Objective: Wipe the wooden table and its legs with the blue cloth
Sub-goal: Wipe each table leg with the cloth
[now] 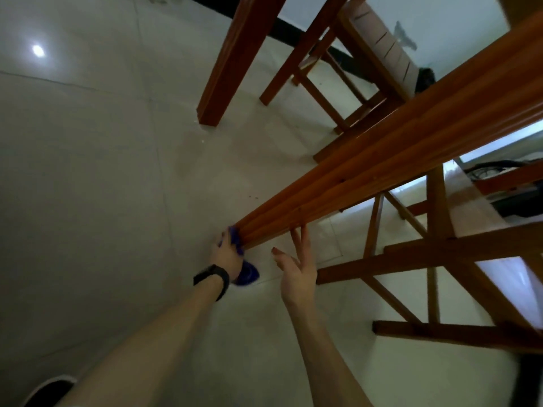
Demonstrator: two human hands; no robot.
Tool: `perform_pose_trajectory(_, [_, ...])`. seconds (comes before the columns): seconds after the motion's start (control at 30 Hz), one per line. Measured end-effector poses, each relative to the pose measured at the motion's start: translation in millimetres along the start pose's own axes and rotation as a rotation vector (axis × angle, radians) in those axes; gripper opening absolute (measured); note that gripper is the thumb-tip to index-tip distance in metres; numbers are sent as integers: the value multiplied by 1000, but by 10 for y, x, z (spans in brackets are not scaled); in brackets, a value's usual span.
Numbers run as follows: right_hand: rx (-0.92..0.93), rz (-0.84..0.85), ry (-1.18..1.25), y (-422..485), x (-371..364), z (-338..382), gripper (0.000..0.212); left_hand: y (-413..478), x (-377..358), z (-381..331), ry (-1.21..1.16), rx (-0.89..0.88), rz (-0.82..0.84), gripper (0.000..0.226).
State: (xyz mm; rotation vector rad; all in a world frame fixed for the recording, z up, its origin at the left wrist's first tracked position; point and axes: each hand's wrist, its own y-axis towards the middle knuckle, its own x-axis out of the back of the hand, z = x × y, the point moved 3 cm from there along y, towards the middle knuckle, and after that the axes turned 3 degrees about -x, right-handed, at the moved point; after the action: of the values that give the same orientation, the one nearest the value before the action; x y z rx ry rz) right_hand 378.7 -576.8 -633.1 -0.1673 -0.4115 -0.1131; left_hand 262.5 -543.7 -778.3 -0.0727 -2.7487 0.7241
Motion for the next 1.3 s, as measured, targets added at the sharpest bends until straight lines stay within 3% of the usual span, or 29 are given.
perform_pose_trajectory(0.07, [-38,12,-18,-1,-1,38,83,-10,-48,192,112,144,314,37])
perform_pose_trajectory(0.1, [-57,18,-22,-5,3,57,83,-26,-24,185,65,162,375,31])
perform_pose_trajectory(0.2, [-120,17,-83,-11,39,51,75,-133,73,-91,-331,249,282,16])
perform_pose_trajectory(0.27, [-217,53,-206,-32,29,-51,67,-358,45,-304,-604,399,416,16])
perform_pose_trajectory(0.37, [-358,158,-202,-147,-55,-284,73,-700,11,-517,-627,375,611,20])
perform_pose_trajectory(0.57, [-414,163,43,-390,-138,-672,64,-741,171,-440,-418,403,544,22])
perform_pose_trajectory(0.67, [-377,128,-34,-407,-209,-782,52,-819,320,-523,-198,345,540,20])
perform_pose_trajectory(0.77, [-403,-131,-16,-266,-111,-793,42,-792,473,-724,-135,220,374,23])
perform_pose_trajectory(0.87, [-306,-415,305,-150,-12,-475,23,-695,724,-977,-75,21,71,27])
perform_pose_trajectory(0.93, [-133,-621,415,-125,24,-137,35,-675,799,-1216,-104,-123,-39,38])
perform_pose_trajectory(1.0, [29,-700,338,-97,-146,86,50,-746,779,-1452,-132,-233,-39,42])
perform_pose_trajectory(1.07, [87,-598,229,-65,-465,113,58,-804,683,-1599,-140,-270,-15,44])
perform_pose_trajectory(1.1, [30,-505,196,-45,-628,-12,60,-825,648,-1630,-148,-274,-25,48])
perform_pose_trajectory(1.17, [-180,-277,140,-12,-881,-490,62,-860,627,-1642,-129,-255,-56,58])
perform_pose_trajectory(1.23, [-432,58,-2,-103,-1033,-962,57,-844,662,-1623,-89,-236,-78,69])
perform_pose_trajectory(1.27, [-534,106,23,-151,-1031,-1132,55,-817,684,-1602,-58,-225,-91,74])
perform_pose_trajectory(1.3, [-598,33,123,-193,-977,-1213,54,-796,700,-1593,-15,-219,-100,79])
